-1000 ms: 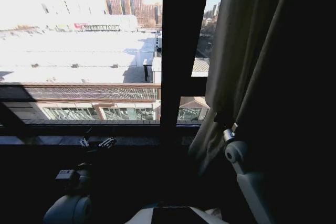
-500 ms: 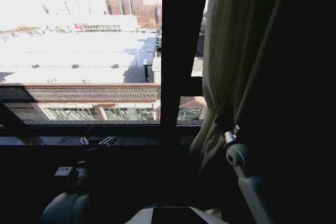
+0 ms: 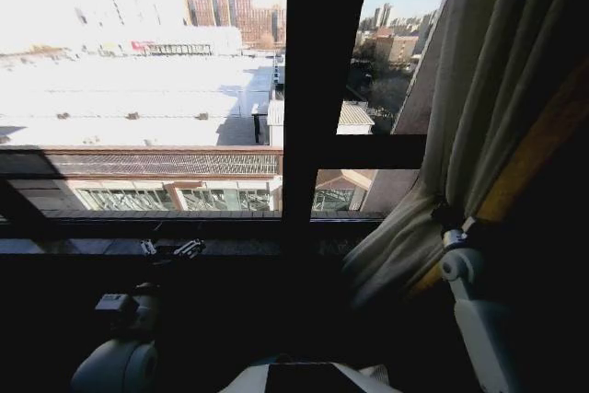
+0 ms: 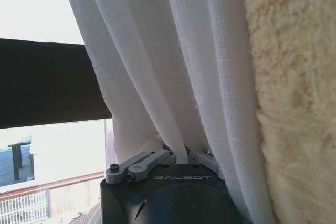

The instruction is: Open the curtains by pulling them apart, changing their state from closed to fully open.

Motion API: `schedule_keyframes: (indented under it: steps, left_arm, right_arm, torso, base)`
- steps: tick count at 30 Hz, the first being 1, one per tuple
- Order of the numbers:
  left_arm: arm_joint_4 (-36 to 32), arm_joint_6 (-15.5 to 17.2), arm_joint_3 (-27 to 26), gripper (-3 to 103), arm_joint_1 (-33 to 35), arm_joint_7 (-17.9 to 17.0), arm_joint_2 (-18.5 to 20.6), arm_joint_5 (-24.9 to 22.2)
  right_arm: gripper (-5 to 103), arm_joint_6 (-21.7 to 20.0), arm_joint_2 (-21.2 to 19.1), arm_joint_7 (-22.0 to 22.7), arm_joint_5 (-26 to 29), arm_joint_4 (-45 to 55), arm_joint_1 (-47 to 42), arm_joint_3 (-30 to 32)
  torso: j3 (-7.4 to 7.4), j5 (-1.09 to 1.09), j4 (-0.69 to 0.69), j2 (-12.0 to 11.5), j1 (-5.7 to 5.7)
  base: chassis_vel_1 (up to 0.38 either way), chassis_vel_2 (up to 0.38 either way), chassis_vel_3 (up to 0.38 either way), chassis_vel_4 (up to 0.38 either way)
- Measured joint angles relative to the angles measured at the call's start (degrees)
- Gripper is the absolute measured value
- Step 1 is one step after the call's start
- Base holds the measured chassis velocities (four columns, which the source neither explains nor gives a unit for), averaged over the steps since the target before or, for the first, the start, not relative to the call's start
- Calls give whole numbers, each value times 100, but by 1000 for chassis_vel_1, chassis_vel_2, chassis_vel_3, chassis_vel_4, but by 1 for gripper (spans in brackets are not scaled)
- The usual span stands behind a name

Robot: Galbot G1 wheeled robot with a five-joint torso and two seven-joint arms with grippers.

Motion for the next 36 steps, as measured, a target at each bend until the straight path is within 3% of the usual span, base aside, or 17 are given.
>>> schedule_keyframes:
  steps: [9,11,13,17,19,23,29,31,36]
  left_arm:
    - [-20,-14,2,100,43,0,-22,6]
    - [-21,-18,7,100,47,1,-28,12]
    - [-20,-19,10,100,47,0,-31,14]
    - [-5,-21,24,100,31,1,-34,20]
    - [1,-21,23,100,30,0,-34,20]
    - [39,-31,-16,100,51,-1,-36,18]
    - [126,-42,13,100,18,-1,-43,16]
    - [217,-20,44,100,-108,-1,61,-9]
    - [247,116,53,100,-256,-1,236,-127]
  right_arm:
    - [0,1,-15,50,-9,-90,-31,144]
    - [10,12,30,-172,-26,163,-154,51]
    - [10,17,54,-228,-35,292,-204,-24]
    - [32,23,214,-402,-133,1078,-533,-625]
    - [32,20,233,-440,-156,1194,-601,-692]
    - [54,-51,361,-683,-199,2009,-1237,-918]
    - [70,-42,495,-852,-380,2586,-1862,-987]
    - [86,29,638,-1173,-872,2734,-1977,-1130]
    - [100,210,755,-1152,-1402,2671,-1843,-1372]
  torso:
    - [0,1,-1,0,0]
    - [0,1,-2,0,0]
    - [0,0,-2,0,0]
    - [0,-1,2,0,1]
    - [0,-2,2,0,1]
    - [0,-2,0,0,0]
    - [0,-2,-1,0,0]
    - [0,-1,0,0,0]
    - [0,-1,1,0,0]
  base:
    - [0,0,0,0]
    - [0,0,0,0]
    - [0,0,0,0]
    - [0,0,0,0]
    - [0,0,0,0]
    - [0,0,0,0]
    - [0,0,0,0]
    - [0,0,0,0]
    - [0,0,0,0]
